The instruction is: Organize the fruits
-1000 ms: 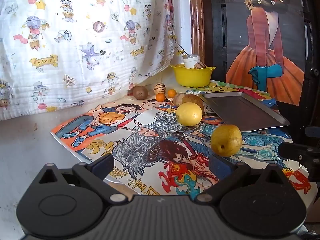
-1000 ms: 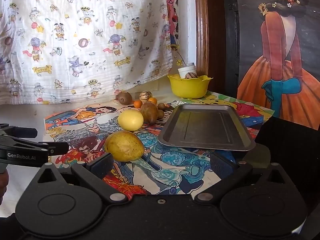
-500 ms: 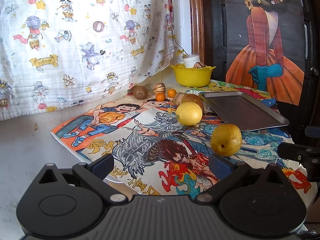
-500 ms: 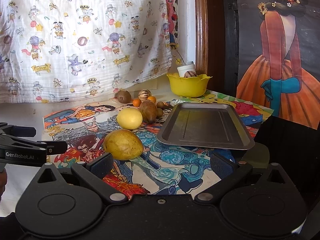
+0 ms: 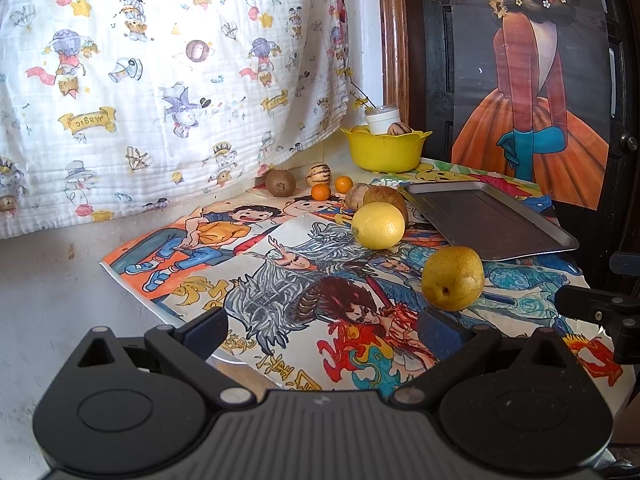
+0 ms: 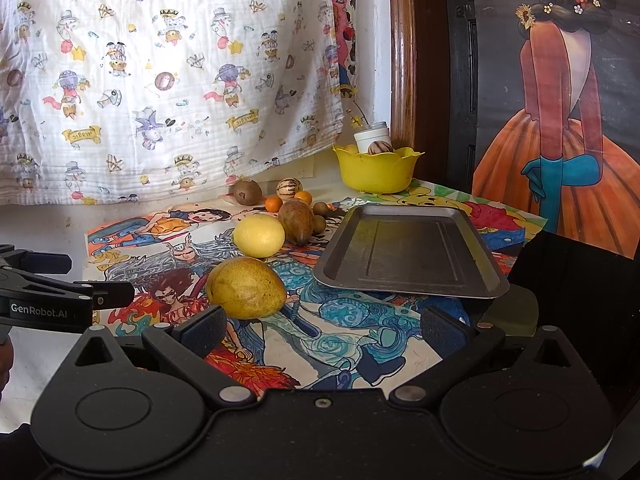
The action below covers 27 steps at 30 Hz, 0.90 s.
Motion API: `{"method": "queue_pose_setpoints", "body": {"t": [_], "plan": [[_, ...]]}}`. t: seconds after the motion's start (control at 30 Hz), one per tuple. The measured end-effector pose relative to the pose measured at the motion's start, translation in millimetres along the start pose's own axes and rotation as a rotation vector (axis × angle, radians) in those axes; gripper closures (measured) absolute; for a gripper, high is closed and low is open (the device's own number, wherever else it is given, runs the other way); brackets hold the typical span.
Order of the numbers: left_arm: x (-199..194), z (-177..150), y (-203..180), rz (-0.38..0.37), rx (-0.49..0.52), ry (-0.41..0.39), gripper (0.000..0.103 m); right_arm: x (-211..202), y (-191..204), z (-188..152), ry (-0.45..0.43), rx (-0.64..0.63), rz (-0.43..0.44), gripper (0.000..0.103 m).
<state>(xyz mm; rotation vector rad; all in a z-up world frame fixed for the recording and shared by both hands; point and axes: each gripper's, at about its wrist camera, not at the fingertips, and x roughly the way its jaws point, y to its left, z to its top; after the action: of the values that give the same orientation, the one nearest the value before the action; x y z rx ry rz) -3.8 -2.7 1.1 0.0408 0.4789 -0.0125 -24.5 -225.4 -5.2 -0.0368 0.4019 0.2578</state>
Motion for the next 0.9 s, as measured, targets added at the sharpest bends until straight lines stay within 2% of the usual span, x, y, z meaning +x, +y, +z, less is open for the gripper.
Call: {"method": "queue_pose_setpoints", "body": {"t": [0.9], "plan": [[0.7,-2.6,0.4,0.000,-0.001,0.006,0.000,1.7,0.3,0.3,0.003,-0.001,-0.001,0.000]]}}
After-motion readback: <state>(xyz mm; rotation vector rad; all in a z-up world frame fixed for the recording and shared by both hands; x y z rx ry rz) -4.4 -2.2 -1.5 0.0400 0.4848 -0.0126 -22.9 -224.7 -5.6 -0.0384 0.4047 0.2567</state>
